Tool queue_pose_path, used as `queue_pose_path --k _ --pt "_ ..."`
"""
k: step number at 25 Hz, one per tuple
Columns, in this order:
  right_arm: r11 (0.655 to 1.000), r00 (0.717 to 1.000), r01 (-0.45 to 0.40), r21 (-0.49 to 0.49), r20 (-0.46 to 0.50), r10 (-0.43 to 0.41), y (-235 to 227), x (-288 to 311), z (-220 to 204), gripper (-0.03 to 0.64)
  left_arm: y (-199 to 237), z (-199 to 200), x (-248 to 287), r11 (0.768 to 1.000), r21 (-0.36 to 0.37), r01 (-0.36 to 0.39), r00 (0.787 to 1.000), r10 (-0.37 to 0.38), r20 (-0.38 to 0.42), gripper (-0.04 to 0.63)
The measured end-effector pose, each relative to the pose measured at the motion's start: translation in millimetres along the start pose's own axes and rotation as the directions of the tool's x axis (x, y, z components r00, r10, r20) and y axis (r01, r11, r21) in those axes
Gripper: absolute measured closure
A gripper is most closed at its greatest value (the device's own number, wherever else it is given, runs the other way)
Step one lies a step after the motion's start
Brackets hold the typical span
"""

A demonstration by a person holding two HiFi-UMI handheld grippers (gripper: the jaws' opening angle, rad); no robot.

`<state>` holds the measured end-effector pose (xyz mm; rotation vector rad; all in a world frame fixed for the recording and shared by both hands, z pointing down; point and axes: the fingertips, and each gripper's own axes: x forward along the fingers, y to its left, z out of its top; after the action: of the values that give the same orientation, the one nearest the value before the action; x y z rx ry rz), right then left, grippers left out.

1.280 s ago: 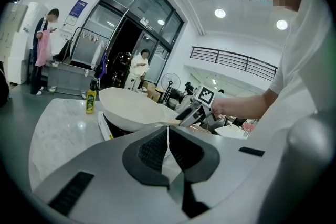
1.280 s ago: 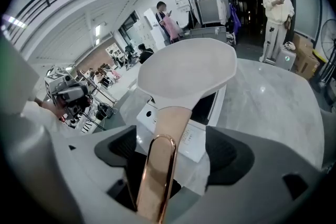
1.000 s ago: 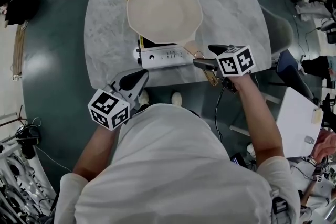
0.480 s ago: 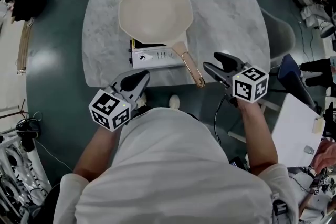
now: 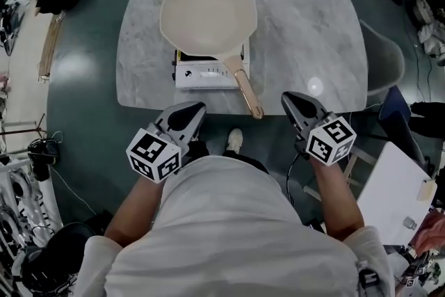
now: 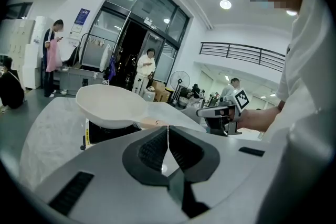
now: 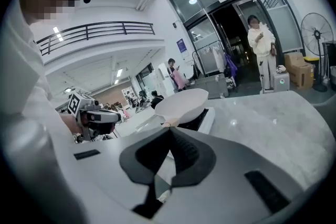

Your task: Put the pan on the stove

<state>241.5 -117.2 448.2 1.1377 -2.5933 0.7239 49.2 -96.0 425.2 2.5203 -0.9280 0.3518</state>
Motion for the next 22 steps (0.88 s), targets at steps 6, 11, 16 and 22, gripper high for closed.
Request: queue_pose_path --k 6,11,16,22 --pt "0.999 0.999 -0.029 -0.030 -0.017 0.029 24.6 1.9 -17.6 0.607 -11.1 -13.4 -10.7 1.000 0.011 -0.001 1.000 0.001 -0.018 0.577" --pt "0.999 0.999 0.013 -0.053 0.031 -0.011 46.6 -4.8 -11.6 0.607 -14.2 -8.8 -21.9 0.999 0.034 0.039 0.999 -0.039 0.010 0.577" --pt "0.993 0.997 0.063 -0.095 0.061 -0.057 80.9 -1.9 -10.3 0.609 -9.4 -14.4 -55.3 0.998 0.034 0.056 0.998 -0.057 0.025 0.577" --pt "0.983 0.994 0.104 -0.150 0.051 -0.098 128.4 8.3 -18.9 0.609 8.8 -38.9 -114.2 0.999 0.028 0.040 0.999 -0.040 0.006 0.577"
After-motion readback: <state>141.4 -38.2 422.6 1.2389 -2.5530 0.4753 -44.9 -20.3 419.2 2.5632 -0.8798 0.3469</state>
